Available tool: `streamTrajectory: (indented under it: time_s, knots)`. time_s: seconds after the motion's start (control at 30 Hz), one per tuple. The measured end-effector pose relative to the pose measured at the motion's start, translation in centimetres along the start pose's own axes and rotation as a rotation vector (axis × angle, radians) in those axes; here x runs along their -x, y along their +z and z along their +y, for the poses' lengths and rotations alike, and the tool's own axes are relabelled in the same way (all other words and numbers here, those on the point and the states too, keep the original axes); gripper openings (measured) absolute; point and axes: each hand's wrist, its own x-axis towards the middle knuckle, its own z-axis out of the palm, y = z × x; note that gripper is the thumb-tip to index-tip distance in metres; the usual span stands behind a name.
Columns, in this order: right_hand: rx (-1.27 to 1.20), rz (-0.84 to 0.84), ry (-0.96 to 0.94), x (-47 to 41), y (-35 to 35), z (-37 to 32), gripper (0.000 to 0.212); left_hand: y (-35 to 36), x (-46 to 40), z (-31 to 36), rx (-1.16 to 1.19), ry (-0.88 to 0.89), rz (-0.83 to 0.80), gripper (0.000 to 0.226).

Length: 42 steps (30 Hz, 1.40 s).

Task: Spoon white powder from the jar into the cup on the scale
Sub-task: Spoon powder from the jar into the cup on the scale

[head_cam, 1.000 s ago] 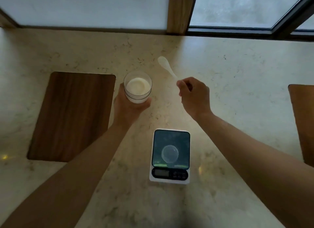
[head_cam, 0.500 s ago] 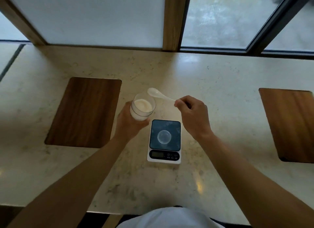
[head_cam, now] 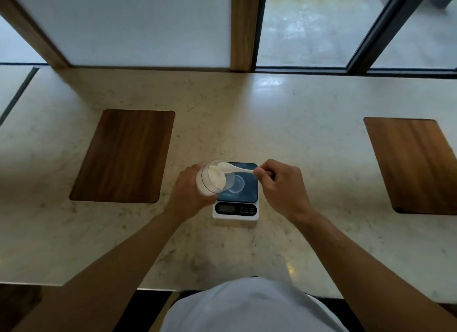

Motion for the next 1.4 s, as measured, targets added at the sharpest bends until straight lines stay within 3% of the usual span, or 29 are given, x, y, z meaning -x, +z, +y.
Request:
streamTrajectory:
  time_s: [0.33, 0.67, 0.83, 1.0, 1.23, 1.4]
  knots:
    - [0.11, -0.012, -0.089, 0.5, 0.9, -0.9, 0.016, 0.7, -0.2, 0.0, -0.069, 0.072, -0.128, 0.069]
    - [0.164, -0.098, -0.145, 0.9, 1.5, -1.9, 0.017, 0.5, -0.2, 0.1, -0.053, 0.12, -0.017, 0.064]
    - [0.12, -0.023, -0.128, 0.7, 1.3, -2.1, 0.015, 0.8, -0.2, 0.4, -0.052, 0.102, -0.007, 0.064]
    - [0.133, -0.083, -0.128, 1.4, 2.1, -2.2, 0.016, 1.0, -0.3, 0.8, -0.039, 0.026, -0.006, 0.067]
    - [0.185, -0.049, -0.128, 1.2, 2.1, -2.3, 0.018, 1.0, -0.4, 0.3, -0.067, 0.031, -0.051, 0.068]
    - [0.171, -0.025, -0.121, 1.0, 1.8, -2.8, 0.018, 0.6, -0.1, 0.4, -0.018, 0.003, 0.004, 0.07]
